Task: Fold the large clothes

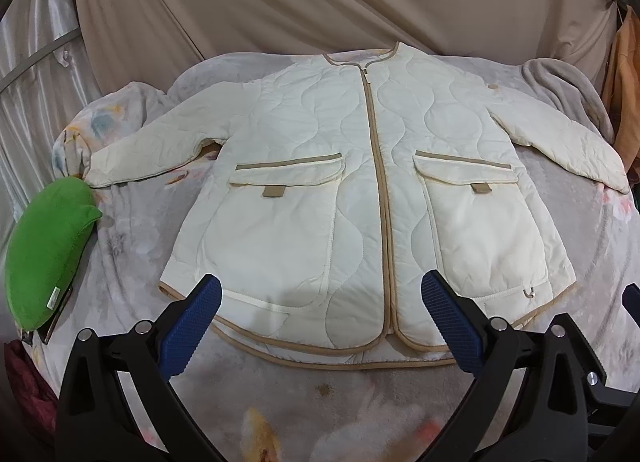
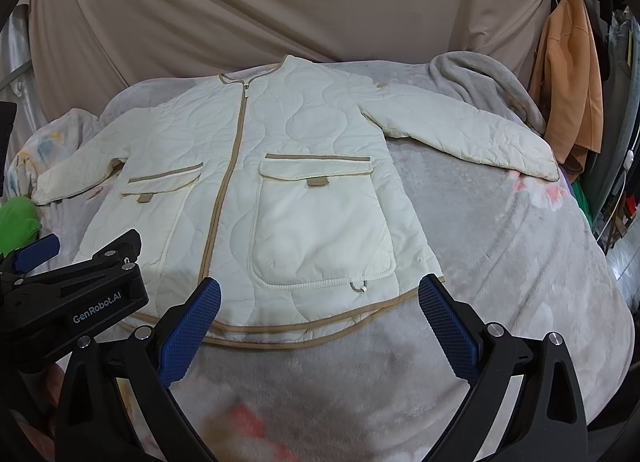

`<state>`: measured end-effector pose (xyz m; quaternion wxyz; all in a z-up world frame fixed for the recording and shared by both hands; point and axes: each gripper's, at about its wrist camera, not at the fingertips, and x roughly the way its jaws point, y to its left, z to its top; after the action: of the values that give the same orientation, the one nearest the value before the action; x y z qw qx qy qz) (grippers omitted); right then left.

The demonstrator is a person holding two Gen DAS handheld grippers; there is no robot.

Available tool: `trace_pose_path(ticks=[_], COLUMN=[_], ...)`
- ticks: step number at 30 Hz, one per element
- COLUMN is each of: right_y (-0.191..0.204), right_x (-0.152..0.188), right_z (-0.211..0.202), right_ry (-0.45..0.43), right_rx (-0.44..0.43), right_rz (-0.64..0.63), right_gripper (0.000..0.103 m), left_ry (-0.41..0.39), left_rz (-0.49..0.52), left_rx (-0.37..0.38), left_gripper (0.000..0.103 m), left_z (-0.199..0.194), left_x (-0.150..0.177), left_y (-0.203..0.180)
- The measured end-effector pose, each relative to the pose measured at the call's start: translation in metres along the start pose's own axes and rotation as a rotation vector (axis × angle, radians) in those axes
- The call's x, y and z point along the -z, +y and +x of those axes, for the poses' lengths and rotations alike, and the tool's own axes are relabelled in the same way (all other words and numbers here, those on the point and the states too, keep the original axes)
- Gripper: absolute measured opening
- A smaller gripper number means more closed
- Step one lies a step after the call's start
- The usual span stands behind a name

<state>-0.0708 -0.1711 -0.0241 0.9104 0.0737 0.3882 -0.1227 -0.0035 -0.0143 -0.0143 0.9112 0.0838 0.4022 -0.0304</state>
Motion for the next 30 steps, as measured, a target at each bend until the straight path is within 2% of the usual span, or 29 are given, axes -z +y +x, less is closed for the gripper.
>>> trace_pose_path(ticks=[30], right_y=[-0.0003], right_x=[-0.0005], right_z=[0.0057], right_ry=[0.007], right_rx=[0.0], right_rz=[0.007], right_gripper=[0.097], left_ry=[0.017], left_rz=[-0.001], left_rx=[-0.008], left_gripper=[0.098], left_z=[0.0085], left_x=[-0.0057], left_y=[-0.0033])
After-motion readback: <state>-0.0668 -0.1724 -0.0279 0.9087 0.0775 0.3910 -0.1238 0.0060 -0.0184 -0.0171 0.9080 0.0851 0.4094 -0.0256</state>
